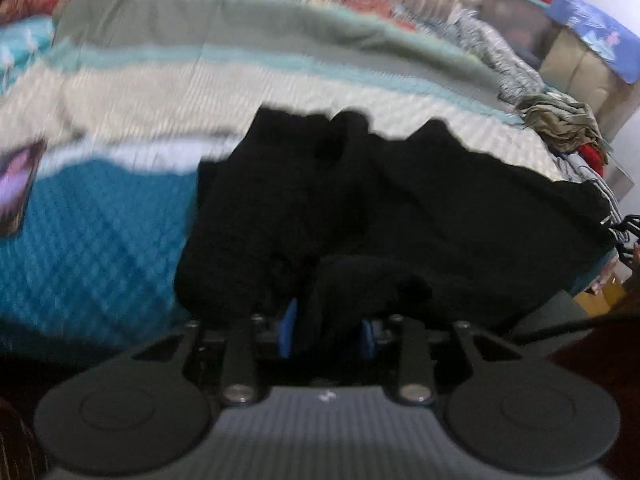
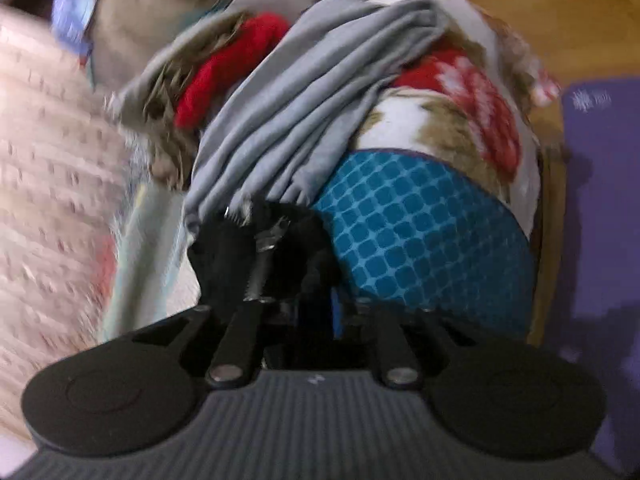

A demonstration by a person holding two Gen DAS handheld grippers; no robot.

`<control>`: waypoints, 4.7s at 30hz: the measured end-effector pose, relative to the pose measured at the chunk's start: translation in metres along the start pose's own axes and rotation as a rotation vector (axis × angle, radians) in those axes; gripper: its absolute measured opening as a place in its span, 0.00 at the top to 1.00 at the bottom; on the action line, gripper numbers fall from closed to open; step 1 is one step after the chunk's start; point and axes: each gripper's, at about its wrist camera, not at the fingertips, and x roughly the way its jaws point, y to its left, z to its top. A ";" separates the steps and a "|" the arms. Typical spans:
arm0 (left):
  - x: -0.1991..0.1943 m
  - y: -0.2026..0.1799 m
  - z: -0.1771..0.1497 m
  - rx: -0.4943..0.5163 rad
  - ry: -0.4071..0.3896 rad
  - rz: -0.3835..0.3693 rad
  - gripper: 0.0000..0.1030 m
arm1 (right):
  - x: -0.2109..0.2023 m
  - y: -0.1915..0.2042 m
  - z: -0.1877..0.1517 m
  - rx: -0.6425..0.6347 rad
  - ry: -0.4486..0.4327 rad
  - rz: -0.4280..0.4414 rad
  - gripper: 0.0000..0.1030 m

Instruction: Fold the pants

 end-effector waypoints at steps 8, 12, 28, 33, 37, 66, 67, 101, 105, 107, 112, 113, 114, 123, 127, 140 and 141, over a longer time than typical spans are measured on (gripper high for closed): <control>-0.063 0.042 0.006 -0.126 -0.126 0.045 0.39 | -0.036 0.062 0.005 -0.326 -0.112 0.046 0.61; -0.071 0.063 0.033 -0.216 -0.200 0.059 0.39 | -0.022 0.091 -0.021 -0.471 -0.019 0.091 0.60; 0.081 0.005 0.101 0.030 0.011 0.114 0.64 | 0.053 0.117 -0.044 -0.496 0.101 -0.137 0.33; 0.052 0.021 0.101 -0.113 -0.124 0.195 0.76 | 0.097 0.127 -0.066 -0.531 0.117 -0.258 0.19; 0.022 0.048 0.101 -0.278 -0.219 0.237 0.76 | 0.119 0.141 -0.090 -0.718 -0.019 -0.425 0.63; 0.087 0.126 0.215 -0.385 -0.196 0.363 0.46 | 0.145 0.218 -0.062 -0.517 -0.049 -0.006 0.84; 0.080 0.127 0.211 -0.396 -0.203 0.359 0.44 | 0.132 0.214 -0.059 -0.549 -0.054 0.000 0.84; 0.222 -0.119 0.278 0.274 -0.039 0.203 0.92 | 0.078 0.199 -0.067 -0.986 -0.125 0.009 0.71; 0.212 -0.111 0.328 0.182 -0.127 0.189 0.92 | 0.117 0.239 -0.049 -0.972 -0.133 0.051 0.70; 0.222 -0.104 0.347 0.147 -0.134 0.198 0.91 | 0.154 0.252 -0.044 -0.937 -0.093 0.041 0.70; 0.289 -0.086 0.381 0.035 -0.073 0.361 0.40 | 0.265 0.257 -0.056 -0.926 0.037 -0.177 0.56; 0.297 -0.079 0.383 0.000 -0.032 0.380 0.46 | 0.271 0.255 -0.058 -0.917 0.025 -0.215 0.55; 0.297 -0.072 0.381 -0.044 -0.004 0.360 0.55 | 0.267 0.252 -0.058 -0.878 0.012 -0.199 0.55; 0.140 -0.016 0.302 -0.086 -0.233 0.249 0.46 | 0.169 0.228 -0.082 -0.846 0.012 0.098 0.55; 0.068 0.030 0.240 -0.216 -0.270 0.373 0.38 | 0.147 0.213 -0.117 -0.794 0.128 0.181 0.54; 0.055 0.113 0.105 -0.755 -0.159 0.057 0.24 | 0.100 0.205 -0.213 -0.697 0.410 0.216 0.53; 0.065 0.112 0.101 -0.781 -0.153 -0.010 0.19 | 0.096 0.208 -0.217 -0.706 0.418 0.219 0.53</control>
